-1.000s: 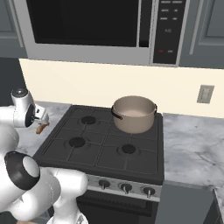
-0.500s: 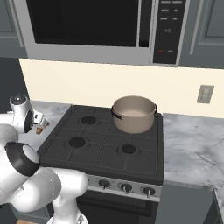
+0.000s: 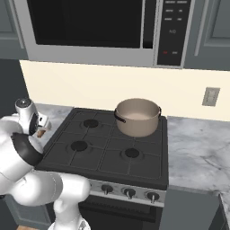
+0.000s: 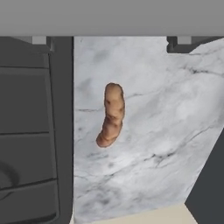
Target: Turn on the burner for the pot on the stove. Wait thirty seconds for the pot to heat up. Then add the potato to the pot.
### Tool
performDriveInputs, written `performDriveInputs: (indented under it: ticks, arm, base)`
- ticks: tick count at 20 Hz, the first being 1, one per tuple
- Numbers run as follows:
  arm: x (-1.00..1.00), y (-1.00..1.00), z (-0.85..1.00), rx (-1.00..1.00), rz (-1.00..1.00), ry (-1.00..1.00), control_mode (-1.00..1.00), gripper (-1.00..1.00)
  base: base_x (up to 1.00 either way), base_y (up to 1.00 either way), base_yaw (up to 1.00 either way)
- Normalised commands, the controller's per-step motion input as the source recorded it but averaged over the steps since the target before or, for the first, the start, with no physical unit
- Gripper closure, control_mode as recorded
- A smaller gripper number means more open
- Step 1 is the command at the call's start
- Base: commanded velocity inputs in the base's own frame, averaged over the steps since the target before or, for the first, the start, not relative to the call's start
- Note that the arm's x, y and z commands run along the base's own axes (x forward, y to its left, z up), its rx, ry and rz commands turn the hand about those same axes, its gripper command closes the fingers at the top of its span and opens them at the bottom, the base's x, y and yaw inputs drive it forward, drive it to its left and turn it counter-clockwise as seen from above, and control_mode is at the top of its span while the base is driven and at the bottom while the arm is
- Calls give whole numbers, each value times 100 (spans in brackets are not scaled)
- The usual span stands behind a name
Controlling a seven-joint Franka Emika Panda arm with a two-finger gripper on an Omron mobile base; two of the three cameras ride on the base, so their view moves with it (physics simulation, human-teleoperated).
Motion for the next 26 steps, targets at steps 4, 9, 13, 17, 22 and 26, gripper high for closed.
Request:
performDriveInputs:
  ticks: [4,9,13,17,22,26]
  arm:
    - [31,1,-11,0,0,0,-100,-100]
    - [33,14,-14,0,0,2,-100,-100]
    - [30,22,-13,-1,0,2,-100,-100]
    - [19,23,-26,-3,0,5,-100,-100]
    - [9,16,-35,-5,0,8,-100,-100]
    - [8,7,-31,-3,0,7,-100,-100]
  base:
    - [0,0,0]
    - [0,0,0]
    - [0,0,0]
    - [0,0,0]
    - [0,0,0]
    - [0,0,0]
